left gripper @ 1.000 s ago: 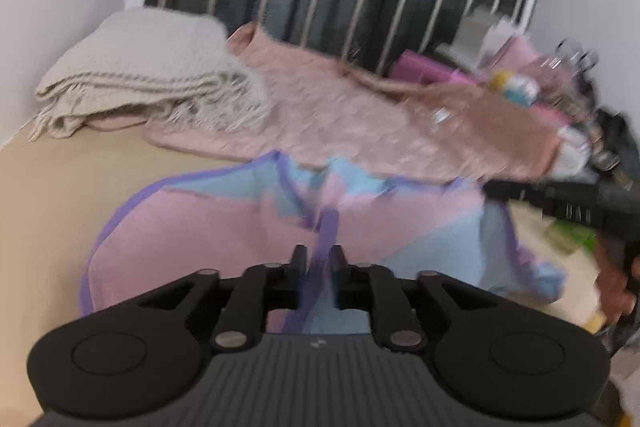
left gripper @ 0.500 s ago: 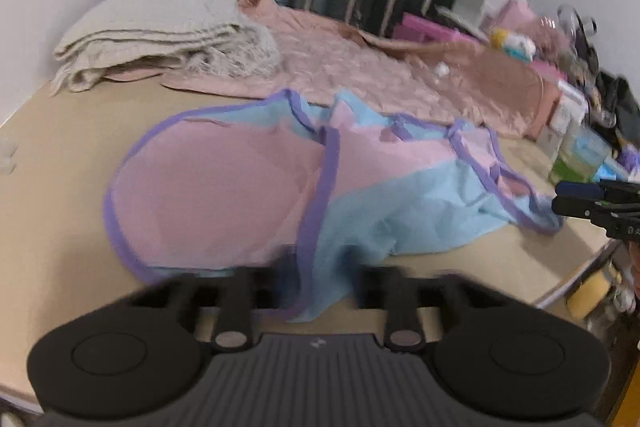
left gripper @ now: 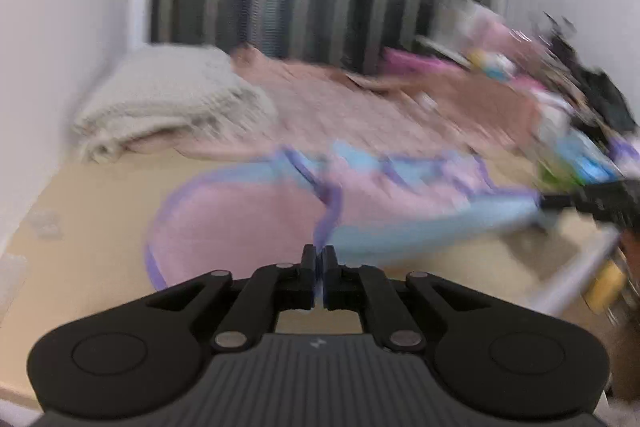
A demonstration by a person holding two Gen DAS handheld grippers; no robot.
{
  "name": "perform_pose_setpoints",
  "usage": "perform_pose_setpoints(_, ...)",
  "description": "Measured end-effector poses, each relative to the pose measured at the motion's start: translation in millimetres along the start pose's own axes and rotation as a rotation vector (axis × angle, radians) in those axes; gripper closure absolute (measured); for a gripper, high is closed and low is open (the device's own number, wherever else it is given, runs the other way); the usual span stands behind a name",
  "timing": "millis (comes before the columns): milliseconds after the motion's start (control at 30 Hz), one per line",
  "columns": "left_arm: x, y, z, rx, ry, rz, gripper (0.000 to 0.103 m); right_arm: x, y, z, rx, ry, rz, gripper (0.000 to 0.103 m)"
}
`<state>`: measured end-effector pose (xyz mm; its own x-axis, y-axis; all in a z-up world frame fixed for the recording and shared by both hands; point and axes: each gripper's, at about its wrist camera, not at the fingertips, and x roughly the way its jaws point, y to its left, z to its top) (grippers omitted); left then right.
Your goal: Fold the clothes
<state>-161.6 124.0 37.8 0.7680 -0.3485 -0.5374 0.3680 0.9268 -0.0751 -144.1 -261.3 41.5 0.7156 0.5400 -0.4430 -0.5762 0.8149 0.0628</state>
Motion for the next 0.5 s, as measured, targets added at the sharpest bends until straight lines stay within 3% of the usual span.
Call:
perform_pose_setpoints(67, 2, 0, -12, -0.009, 0.037, -0.006, 0.076, -10, 2, -10, -0.032, 0.063, 0.033, 0.1)
perform_pose_setpoints(100, 4, 1, -14, -0.025, 0.046, -0.008, 0.066, -10, 4, -12, -0.037, 0.077, 0.044, 0.094)
perform_pose_setpoints(133, 8, 2, -11, -0.052, 0.042, -0.008, 0.065, -10, 4, -13, -0.032, 0.081, 0.06, 0.088)
perform_pose_setpoints(167, 11, 4, -8, -0.079, 0.038, -0.007, 0.065, -6, 5, -11, -0.017, 0.072, 0.074, 0.071)
perform_pose_setpoints(200, 16, 4, -5, -0.099, 0.032, -0.01, 0.064, -3, 6, -8, -0.003, 0.064, 0.084, 0.063)
perform_pose_setpoints(300, 38, -1, 12, -0.112, 0.019, -0.031, 0.059, 25, 11, 4, 0.024, 0.053, 0.048, 0.065)
perform_pose_setpoints(367, 56, -7, 17, -0.091, 0.056, -0.015, 0.059, 49, 11, 8, 0.058, 0.08, 0.021, 0.072)
perform_pose_setpoints(400, 64, -9, 18, -0.08, 0.072, -0.007, 0.067, 59, 11, 7, 0.07, 0.103, 0.0, 0.08)
perform_pose_setpoints(433, 69, -12, 16, -0.07, 0.088, -0.003, 0.09, 68, 11, 7, 0.081, 0.124, -0.021, 0.083)
perform_pose_setpoints(467, 73, -15, 14, -0.061, 0.098, 0.002, 0.098, 74, 11, 4, 0.077, 0.136, -0.041, 0.089)
perform_pose_setpoints(500, 72, -17, 12, -0.056, 0.094, 0.008, 0.098, 79, 11, 2, 0.074, 0.146, -0.058, 0.099)
